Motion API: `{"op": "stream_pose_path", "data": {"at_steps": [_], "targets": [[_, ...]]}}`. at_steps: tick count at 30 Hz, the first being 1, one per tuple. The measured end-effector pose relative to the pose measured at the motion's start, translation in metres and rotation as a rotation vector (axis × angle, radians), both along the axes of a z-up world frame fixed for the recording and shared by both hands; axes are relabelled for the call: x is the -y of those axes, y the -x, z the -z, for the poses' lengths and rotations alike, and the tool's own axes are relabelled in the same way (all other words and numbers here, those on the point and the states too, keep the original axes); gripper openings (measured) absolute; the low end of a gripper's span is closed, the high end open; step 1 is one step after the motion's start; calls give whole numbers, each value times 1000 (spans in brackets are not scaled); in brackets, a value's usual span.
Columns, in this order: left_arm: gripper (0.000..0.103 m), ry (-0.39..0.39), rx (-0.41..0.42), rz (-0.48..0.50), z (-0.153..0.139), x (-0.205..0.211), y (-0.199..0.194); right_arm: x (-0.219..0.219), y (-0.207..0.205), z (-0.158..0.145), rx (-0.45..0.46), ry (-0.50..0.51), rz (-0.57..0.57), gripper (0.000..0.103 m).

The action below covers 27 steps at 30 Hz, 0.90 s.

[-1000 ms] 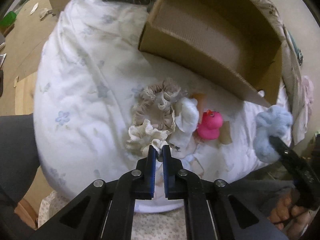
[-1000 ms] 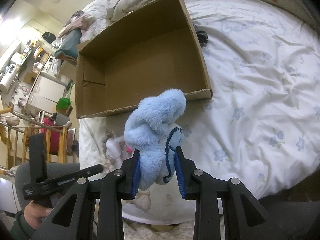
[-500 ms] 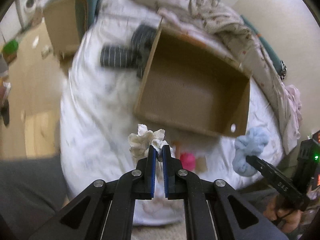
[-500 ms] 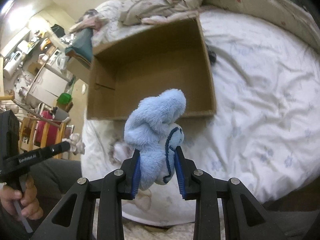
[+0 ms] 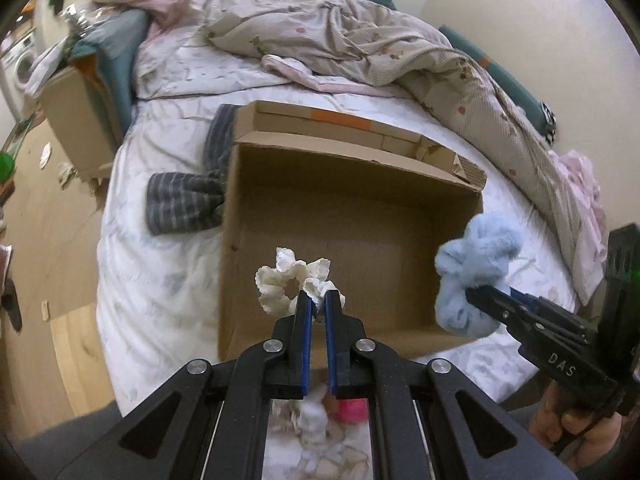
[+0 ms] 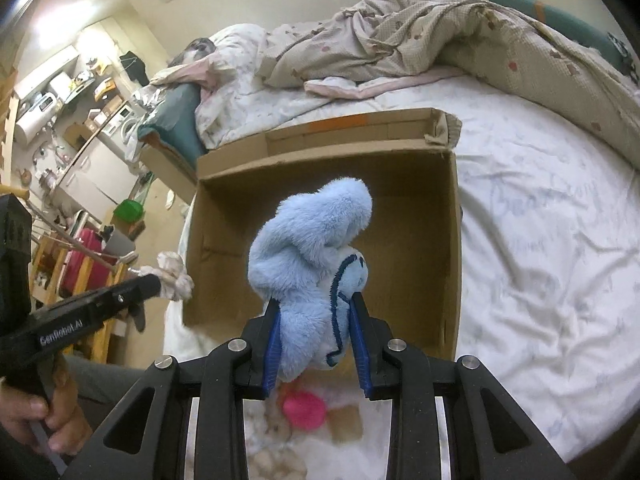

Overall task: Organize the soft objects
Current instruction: 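Lift the blue plush with the right gripper while the left gripper grasps the white lace scrunchie, then lower both held items into the box and open both grippers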

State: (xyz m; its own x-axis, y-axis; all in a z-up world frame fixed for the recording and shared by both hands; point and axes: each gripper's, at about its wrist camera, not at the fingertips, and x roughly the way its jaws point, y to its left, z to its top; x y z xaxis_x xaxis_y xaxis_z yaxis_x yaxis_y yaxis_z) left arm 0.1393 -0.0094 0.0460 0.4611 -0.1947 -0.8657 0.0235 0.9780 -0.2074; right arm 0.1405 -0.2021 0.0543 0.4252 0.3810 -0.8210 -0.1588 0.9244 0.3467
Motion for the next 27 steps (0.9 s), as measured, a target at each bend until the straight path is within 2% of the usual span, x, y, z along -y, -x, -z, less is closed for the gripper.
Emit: {"op": "stream_pose_path", "data": {"at_steps": [3, 8, 12, 15, 27], "targets": [[6, -29, -3, 24, 16, 9, -12, -1, -8, 14, 2, 23, -4, 32], [6, -1, -42, 19, 47, 10, -20, -7, -14, 40, -50, 38, -23, 32], [6, -36, -30, 5, 61, 11, -21, -10, -15, 55, -77, 66, -28, 33], [6, -68, -34, 12, 68, 11, -21, -10, -17, 66, -107, 75, -24, 33], [7, -93, -43, 34, 77, 18, -23, -23, -21, 86, -160, 101, -51, 34]]}}
